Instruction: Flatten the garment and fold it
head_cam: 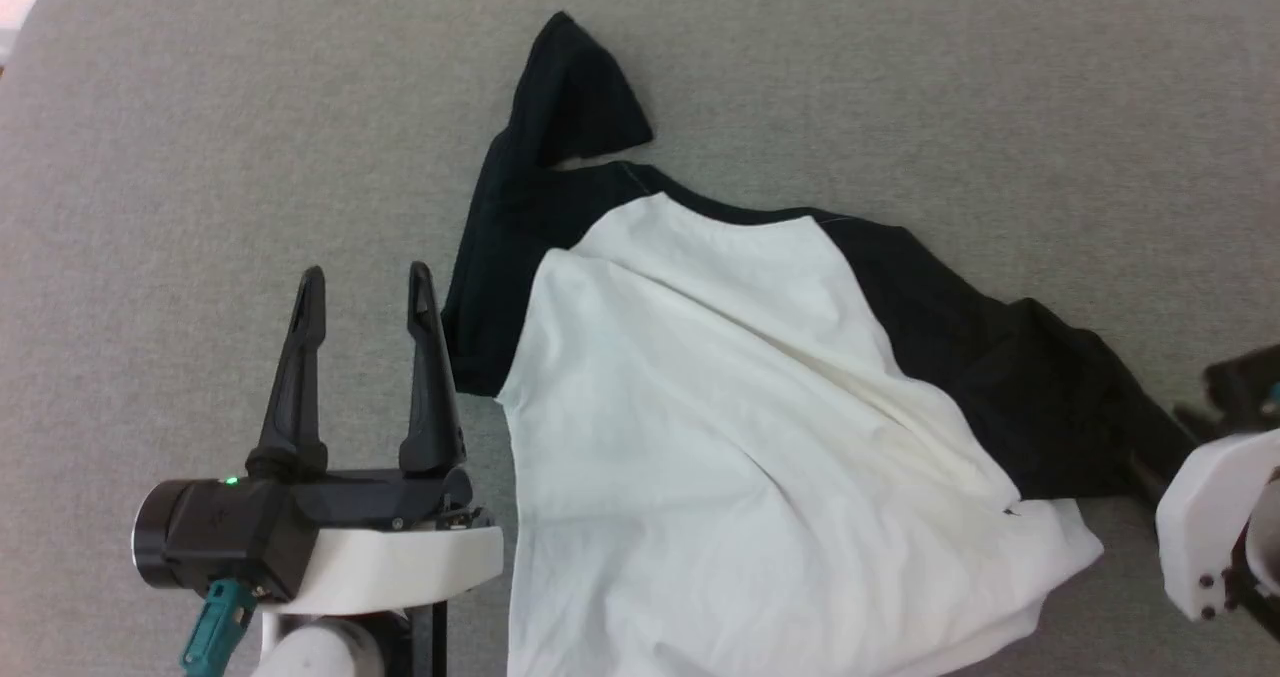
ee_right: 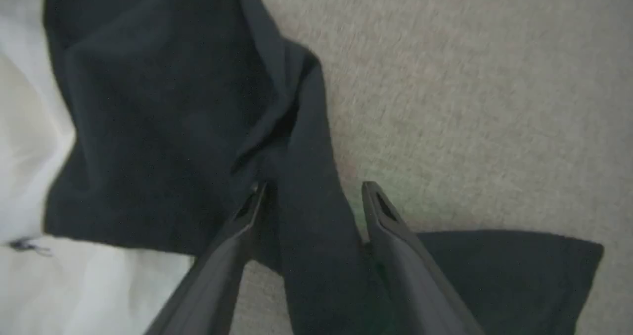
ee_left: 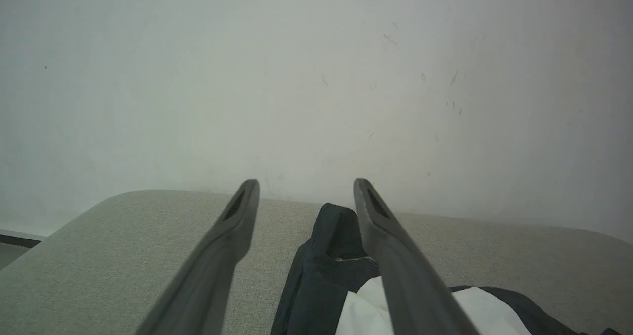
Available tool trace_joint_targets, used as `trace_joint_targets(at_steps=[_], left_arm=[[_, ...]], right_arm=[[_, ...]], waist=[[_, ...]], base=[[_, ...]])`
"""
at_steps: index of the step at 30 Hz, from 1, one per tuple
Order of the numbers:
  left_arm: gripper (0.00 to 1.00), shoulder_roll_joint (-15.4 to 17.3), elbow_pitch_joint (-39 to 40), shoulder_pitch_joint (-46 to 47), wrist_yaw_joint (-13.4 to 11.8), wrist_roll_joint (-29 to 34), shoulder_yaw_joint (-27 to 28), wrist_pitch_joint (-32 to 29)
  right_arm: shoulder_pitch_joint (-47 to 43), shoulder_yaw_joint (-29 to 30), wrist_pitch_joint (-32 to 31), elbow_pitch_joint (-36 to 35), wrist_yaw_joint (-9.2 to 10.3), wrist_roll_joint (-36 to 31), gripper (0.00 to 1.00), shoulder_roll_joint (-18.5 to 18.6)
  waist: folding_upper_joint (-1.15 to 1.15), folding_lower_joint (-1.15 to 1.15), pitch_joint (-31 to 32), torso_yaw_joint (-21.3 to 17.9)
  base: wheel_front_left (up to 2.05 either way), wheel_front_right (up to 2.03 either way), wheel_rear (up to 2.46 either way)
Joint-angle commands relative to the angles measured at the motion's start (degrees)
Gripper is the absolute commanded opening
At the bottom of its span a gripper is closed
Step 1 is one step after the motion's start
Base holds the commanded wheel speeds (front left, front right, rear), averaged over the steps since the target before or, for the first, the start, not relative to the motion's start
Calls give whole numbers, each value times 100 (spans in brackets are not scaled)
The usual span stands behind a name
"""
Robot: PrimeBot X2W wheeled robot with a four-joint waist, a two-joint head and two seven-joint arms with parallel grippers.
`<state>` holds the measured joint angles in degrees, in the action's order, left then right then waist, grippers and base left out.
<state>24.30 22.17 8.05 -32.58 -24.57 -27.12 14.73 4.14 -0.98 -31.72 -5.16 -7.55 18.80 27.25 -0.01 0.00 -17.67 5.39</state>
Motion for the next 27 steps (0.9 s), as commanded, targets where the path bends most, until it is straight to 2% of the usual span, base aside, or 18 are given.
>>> trace_joint_targets(at_steps=[1, 5, 6, 7, 8, 10, 13, 20, 24, 25, 27], left_arm=[[100, -72, -30, -39, 91, 80, 56, 27], [100, -146, -86, -58, 223, 142, 134, 27], [100, -164, -96, -64, 247, 155, 158, 27], [100, -177, -112, -70, 270, 170, 177, 27], [100, -191, -128, -75, 293, 183, 195, 27], [100, -222, -156, -99, 327, 196, 240, 27], [100, -267, -184, -137, 379, 206, 307, 27], [100, -332, -191, -192, 489, 242, 434, 27], [100, -351, -176, -265, 522, 253, 478, 27], [100, -351, -176, -265, 522, 253, 478, 27], [100, -376, -184, -285, 540, 248, 476, 27]], right_arm=[[40, -216, -245, 179, 6, 123, 100, 178], [31, -576, -542, 451, 6, 369, 100, 430], [51, -575, -514, 494, 6, 401, 50, 439], [66, -584, -477, 523, 6, 388, 12, 459], [82, -589, -430, 544, 6, 394, 0, 463], [186, -445, -247, 562, 6, 439, 0, 378], [408, -242, 61, 536, 6, 259, 0, 544], [863, 350, 361, 597, 6, -212, 0, 1425], [970, 425, 341, 849, 6, -256, 0, 2044], [970, 425, 341, 849, 6, -256, 0, 2044], [986, 402, 338, 1076, 6, -286, 0, 2317]], waist=[[1, 0, -127, 139], [1, 0, -186, 193], [1, 0, -198, 195], [1, 0, -205, 197], [1, 0, -206, 192], [1, 0, -186, 150], [1, 0, -127, 75], [1, 0, -21, 18], [1, 0, -82, 47], [1, 0, -82, 47], [1, 0, -130, 74]], base=[[0, 0, 0], [0, 0, 0], [0, 0, 0], [0, 0, 0], [0, 0, 0], [0, 0, 0], [0, 0, 0], [0, 0, 0], [0, 0, 0], [0, 0, 0], [0, 0, 0]])
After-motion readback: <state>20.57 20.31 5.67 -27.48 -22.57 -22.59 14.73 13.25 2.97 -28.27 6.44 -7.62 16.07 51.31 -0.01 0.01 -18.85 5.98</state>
